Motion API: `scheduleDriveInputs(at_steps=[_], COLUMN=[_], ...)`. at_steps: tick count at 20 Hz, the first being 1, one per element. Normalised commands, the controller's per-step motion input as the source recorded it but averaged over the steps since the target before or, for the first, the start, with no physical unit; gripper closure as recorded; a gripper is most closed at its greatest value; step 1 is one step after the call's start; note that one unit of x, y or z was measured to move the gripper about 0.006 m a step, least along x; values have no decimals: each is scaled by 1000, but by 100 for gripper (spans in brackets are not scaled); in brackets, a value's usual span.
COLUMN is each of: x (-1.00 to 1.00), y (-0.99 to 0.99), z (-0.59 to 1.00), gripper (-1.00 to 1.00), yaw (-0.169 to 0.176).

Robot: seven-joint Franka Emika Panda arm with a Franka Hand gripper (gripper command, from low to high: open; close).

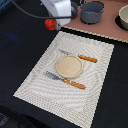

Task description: Place the pan onto the stove and place the fish and sausage into the pan.

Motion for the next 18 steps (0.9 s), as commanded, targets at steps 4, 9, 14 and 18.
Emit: scheduleDriveInputs(at_steps=[4, 9, 14, 18], x=[109, 69, -23, -156], y=[946, 925, 826, 786], z=[59, 12, -14, -98], gripper=[100, 100, 100, 100], yaw=[0, 0, 9, 12])
